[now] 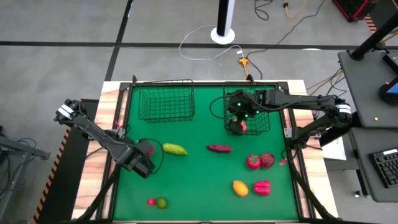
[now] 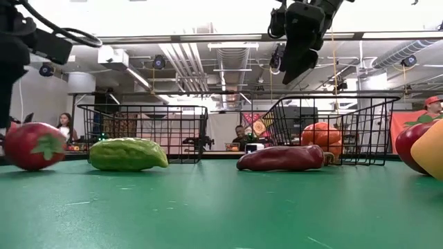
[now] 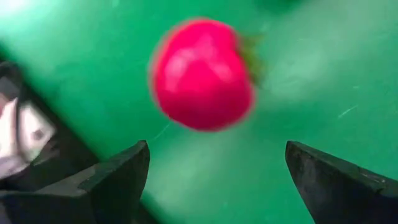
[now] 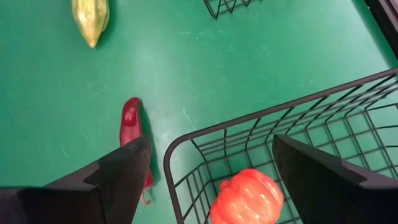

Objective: Sort produce into baskets
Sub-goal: Put the left red tomato into the left wire basket

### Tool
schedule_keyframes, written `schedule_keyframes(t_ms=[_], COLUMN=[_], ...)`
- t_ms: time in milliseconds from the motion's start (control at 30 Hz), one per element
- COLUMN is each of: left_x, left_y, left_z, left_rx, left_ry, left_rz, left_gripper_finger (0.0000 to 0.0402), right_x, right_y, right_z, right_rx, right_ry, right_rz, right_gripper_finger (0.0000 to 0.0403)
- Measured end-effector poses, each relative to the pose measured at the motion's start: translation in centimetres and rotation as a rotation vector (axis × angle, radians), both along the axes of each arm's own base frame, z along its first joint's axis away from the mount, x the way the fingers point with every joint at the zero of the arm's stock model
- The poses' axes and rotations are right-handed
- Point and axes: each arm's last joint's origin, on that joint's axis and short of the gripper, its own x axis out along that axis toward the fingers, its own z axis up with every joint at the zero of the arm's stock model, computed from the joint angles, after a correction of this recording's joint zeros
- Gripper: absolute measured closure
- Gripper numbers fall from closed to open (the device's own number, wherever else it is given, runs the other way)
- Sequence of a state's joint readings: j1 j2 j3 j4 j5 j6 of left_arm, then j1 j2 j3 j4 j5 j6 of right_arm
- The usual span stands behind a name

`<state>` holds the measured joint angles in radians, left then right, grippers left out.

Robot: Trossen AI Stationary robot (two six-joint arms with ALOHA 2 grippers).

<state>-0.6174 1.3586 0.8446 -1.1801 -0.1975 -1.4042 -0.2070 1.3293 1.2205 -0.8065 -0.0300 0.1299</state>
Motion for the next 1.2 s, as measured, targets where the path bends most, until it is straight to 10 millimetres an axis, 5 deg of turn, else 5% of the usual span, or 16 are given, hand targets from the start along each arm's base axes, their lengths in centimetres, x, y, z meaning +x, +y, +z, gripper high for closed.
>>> schedule_keyframes(t_ms=[400, 1200], left_x=[0.5, -0.2], left_y=[0.3, 1.3], left_z=[-0.6, -0.4], left_rx=[0.078, 0.225], left_ry=[-0.107, -0.055], left_rz=[-0.024, -0.003], left_gripper_finger=[0.0048, 0.0048], right_x=[0.0, 0.0], right_y=[0.0, 0.0], right_z=[0.0, 0.0], right_rx=[0.009, 0.02], right_ry=[0.001, -0.005], right_rz=[-0.013, -0.024], right_gripper_finger=[0.0078, 0.0078])
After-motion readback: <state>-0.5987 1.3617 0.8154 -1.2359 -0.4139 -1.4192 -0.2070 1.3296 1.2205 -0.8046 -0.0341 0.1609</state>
